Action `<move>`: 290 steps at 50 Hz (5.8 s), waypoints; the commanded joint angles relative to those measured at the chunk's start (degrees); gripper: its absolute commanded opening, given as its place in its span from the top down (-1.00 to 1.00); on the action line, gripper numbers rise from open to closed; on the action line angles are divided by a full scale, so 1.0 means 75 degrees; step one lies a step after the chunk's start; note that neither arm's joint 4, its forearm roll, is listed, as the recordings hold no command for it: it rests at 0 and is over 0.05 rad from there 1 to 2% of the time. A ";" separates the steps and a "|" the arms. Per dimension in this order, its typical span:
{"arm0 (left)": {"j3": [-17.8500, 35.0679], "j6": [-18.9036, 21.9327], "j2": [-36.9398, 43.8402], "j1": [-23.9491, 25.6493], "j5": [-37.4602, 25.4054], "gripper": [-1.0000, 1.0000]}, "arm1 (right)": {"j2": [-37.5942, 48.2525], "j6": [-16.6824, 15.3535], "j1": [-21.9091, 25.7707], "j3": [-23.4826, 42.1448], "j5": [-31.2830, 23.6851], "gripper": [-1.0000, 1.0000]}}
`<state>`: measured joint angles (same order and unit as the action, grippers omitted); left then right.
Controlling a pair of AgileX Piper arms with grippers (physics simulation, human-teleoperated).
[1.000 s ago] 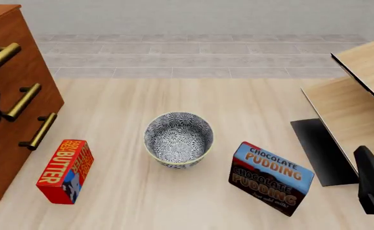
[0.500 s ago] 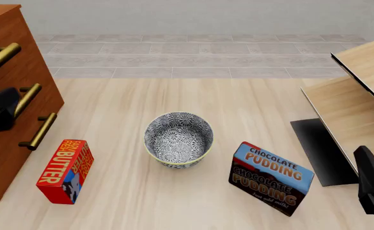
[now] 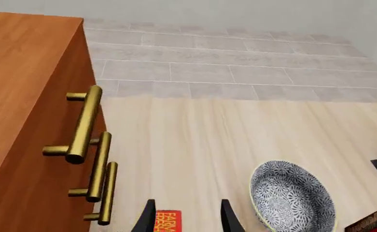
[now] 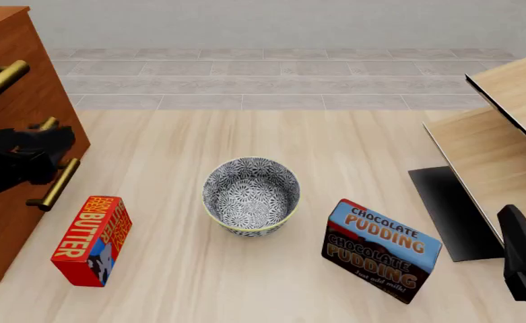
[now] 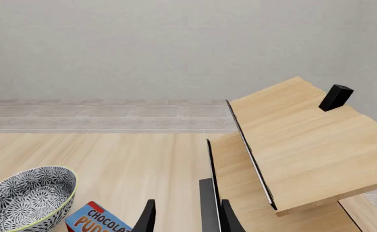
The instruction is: Close the top drawer of the cabinet and put the bowl on top of it.
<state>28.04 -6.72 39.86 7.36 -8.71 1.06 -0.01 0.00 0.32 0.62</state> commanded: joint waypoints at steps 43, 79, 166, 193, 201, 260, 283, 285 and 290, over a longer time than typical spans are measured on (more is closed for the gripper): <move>0.2403 0.0146 0.2451 0.1834 -0.2506 -1.00 | -0.0039 -0.0001 0.0000 -0.0003 -0.0031 -1.00; 0.3646 -0.1415 0.3724 0.2542 -0.2996 -1.00 | -0.0040 -0.0001 0.0000 -0.0003 -0.0031 -1.00; 0.3028 -0.1640 0.6627 0.2364 -0.0498 -1.00 | -0.0040 0.0000 0.0001 -0.0003 -0.0031 -1.00; 0.2933 -0.1739 0.7248 0.2461 -0.0007 -1.00 | -0.0038 -0.0001 0.0001 -0.0003 -0.0031 -1.00; 0.2907 -0.1804 0.7369 0.2578 0.0076 -1.00 | -0.0039 -0.0001 0.0001 -0.0003 -0.0031 -1.00; 0.2997 -0.1858 0.8216 0.2671 0.0522 -1.00 | -0.0037 0.0000 -0.0001 -0.0003 -0.0030 -1.00; 0.2955 -0.1848 0.8440 0.2687 0.0672 -1.00 | -0.0040 -0.0001 0.0000 -0.0003 -0.0031 -1.00; 0.2962 -0.1833 0.8446 0.2674 0.0664 1.00 | -0.0037 0.0001 0.0000 -0.0003 -0.0030 -1.00; 0.2974 -0.1816 0.8419 0.2595 0.0678 1.00 | -0.0037 0.0000 -0.0001 -0.0003 -0.0030 -1.00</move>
<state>50.64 -20.36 102.60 27.53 -3.76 1.06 0.00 0.00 0.32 0.62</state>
